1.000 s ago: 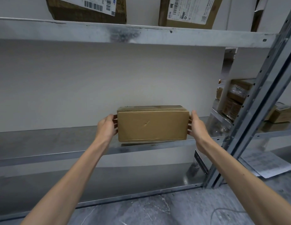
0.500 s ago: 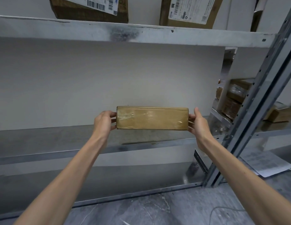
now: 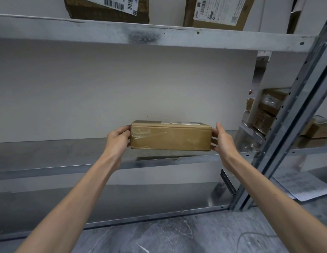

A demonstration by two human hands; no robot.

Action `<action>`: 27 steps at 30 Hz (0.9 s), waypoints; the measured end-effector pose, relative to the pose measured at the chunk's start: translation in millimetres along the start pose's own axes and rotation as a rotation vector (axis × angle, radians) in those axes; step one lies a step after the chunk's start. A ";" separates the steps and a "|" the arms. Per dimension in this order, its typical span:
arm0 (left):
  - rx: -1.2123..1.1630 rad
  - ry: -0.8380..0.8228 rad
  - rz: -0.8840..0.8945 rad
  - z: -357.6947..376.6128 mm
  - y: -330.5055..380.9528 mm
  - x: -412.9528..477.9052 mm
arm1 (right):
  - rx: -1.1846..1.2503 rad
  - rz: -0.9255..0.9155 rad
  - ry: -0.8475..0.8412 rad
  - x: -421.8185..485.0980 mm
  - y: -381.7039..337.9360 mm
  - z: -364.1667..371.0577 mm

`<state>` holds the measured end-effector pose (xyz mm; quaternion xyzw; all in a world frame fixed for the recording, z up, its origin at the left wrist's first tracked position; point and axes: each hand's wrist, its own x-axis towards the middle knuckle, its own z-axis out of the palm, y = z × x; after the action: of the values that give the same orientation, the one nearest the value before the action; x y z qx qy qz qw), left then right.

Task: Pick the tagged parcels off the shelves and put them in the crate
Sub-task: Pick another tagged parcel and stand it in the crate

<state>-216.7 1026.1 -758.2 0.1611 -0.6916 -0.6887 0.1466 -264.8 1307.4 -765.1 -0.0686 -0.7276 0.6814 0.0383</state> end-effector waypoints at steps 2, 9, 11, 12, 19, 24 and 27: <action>-0.015 0.007 -0.006 -2.3 0.7 -1.1 | 0.000 -0.001 -0.003 0.2 0.1 1.0; -0.052 0.018 -0.039 -6.8 -3.8 1.7 | 0.051 -0.011 0.007 8.2 6.6 1.4; -0.069 0.027 -0.050 -6.9 -6.1 2.8 | 0.069 -0.011 0.014 10.1 6.3 2.0; -0.075 0.034 -0.055 -7.3 -7.5 3.4 | 0.078 -0.008 0.014 10.8 6.3 2.4; -0.077 0.028 -0.046 -3.5 -12.6 -2.1 | 0.111 -0.054 0.012 10.0 9.3 3.0; -0.048 0.006 -0.044 1.4 -13.5 -2.1 | 0.105 -0.074 -0.010 5.8 9.0 0.0; -0.041 0.005 -0.036 7.1 -11.0 -0.7 | 0.107 -0.087 -0.014 5.3 4.4 -3.9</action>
<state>-218.9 1032.8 -769.3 0.1723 -0.6739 -0.7048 0.1390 -269.3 1312.4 -769.4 -0.0301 -0.6925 0.7177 0.0666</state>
